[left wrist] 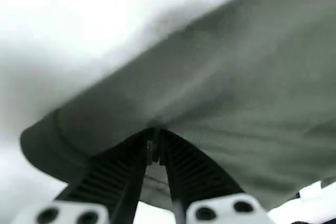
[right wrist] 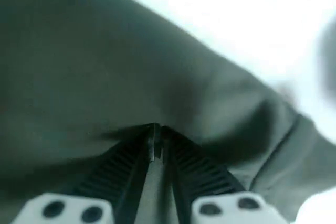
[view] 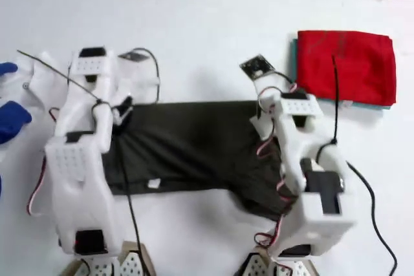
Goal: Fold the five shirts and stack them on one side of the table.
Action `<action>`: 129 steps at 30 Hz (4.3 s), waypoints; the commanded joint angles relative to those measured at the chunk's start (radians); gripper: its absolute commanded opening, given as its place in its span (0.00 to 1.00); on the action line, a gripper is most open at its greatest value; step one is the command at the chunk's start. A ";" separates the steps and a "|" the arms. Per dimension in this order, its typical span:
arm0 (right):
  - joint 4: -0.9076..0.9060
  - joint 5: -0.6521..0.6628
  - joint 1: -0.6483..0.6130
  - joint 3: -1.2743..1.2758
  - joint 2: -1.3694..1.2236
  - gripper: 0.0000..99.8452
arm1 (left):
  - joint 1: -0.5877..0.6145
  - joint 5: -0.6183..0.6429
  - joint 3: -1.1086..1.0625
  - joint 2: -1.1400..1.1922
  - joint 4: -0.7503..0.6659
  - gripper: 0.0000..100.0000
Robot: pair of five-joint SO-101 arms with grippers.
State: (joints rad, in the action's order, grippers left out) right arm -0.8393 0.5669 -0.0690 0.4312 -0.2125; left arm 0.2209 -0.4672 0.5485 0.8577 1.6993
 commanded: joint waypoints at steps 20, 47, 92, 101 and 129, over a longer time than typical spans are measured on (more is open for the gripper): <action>-0.366 -0.199 -0.050 -0.511 -0.105 0.02 | 0.006 -0.005 0.159 -0.138 0.091 0.02; -0.242 -0.020 -0.105 0.423 0.634 0.02 | 0.195 -0.272 -0.869 -0.611 -0.288 0.02; -0.177 0.112 -0.503 0.727 0.636 0.15 | 0.072 0.055 -1.377 -0.951 -0.786 0.02; -0.189 0.110 -0.390 0.491 0.533 0.07 | 0.072 0.055 -1.377 -0.950 -0.786 0.02; -0.651 0.117 -0.510 0.331 0.783 0.11 | 0.072 0.052 -1.377 -0.948 -0.786 0.02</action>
State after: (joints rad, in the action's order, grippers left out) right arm -1.4408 0.6790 -0.5677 0.7595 0.5378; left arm 0.3007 -0.4212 -0.8278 -0.0921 0.9689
